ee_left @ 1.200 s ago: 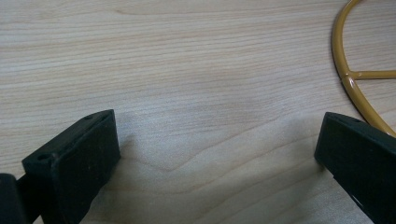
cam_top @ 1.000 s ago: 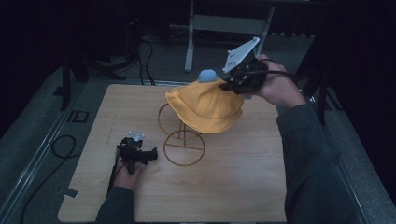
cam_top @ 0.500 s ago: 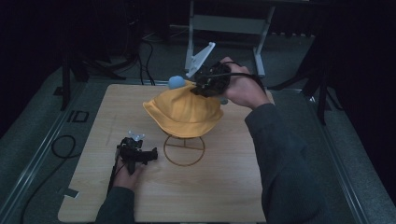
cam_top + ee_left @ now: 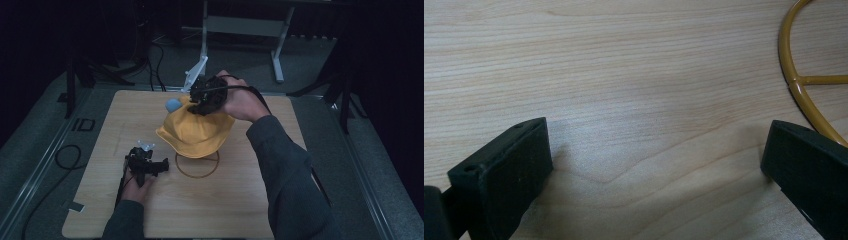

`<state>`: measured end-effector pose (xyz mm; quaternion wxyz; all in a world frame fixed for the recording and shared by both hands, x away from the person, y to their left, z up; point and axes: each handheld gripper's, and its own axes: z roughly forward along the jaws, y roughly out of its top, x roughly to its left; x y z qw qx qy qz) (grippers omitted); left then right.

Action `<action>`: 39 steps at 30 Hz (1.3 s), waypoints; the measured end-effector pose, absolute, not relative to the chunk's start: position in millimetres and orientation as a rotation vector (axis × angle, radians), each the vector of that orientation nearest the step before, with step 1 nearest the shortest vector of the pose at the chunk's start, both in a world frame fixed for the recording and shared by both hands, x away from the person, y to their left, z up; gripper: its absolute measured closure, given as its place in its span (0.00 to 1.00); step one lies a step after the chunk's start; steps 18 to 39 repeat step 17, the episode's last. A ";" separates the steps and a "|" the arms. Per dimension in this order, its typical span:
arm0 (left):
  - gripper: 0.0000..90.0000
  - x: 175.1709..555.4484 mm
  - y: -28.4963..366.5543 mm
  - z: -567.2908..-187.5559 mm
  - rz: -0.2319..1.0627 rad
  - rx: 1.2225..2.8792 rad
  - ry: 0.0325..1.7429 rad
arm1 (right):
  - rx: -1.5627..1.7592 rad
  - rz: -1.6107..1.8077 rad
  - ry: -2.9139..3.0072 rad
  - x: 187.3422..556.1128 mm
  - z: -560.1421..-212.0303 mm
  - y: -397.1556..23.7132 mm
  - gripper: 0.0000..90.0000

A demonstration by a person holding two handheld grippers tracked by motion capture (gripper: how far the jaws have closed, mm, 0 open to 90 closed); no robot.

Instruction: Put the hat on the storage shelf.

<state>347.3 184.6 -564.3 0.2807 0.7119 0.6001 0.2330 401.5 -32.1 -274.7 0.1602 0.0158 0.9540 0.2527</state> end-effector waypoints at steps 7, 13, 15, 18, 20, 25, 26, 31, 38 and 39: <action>0.00 347.3 184.5 -564.3 0.625 1.908 1.609 | 0.051 0.804 2.697 399.1 -268.7 -35.5 0.62; 0.00 347.5 184.5 -564.4 0.628 1.904 1.609 | 0.192 0.829 2.646 407.0 -260.4 -54.2 0.49; 0.00 347.4 184.6 -564.4 0.628 1.906 1.608 | 0.231 0.877 2.631 408.0 -256.6 -61.7 0.48; 0.00 347.5 184.5 -564.4 0.628 1.906 1.608 | 0.243 0.903 2.621 408.1 -254.2 -65.6 0.47; 0.00 347.5 184.5 -564.4 0.628 1.906 1.608 | 0.243 0.903 2.621 408.1 -254.2 -65.6 0.47; 0.00 347.5 184.5 -564.4 0.628 1.906 1.608 | 0.243 0.903 2.621 408.1 -254.2 -65.6 0.47; 0.00 347.5 184.5 -564.4 0.628 1.906 1.608 | 0.243 0.903 2.621 408.1 -254.2 -65.6 0.47; 0.00 347.5 184.5 -564.4 0.628 1.906 1.608 | 0.243 0.903 2.621 408.1 -254.2 -65.6 0.47; 0.00 347.5 184.5 -564.4 0.628 1.906 1.608 | 0.243 0.903 2.621 408.1 -254.2 -65.6 0.47; 0.00 347.5 184.5 -564.4 0.628 1.906 1.608 | 0.243 0.903 2.621 408.1 -254.2 -65.6 0.47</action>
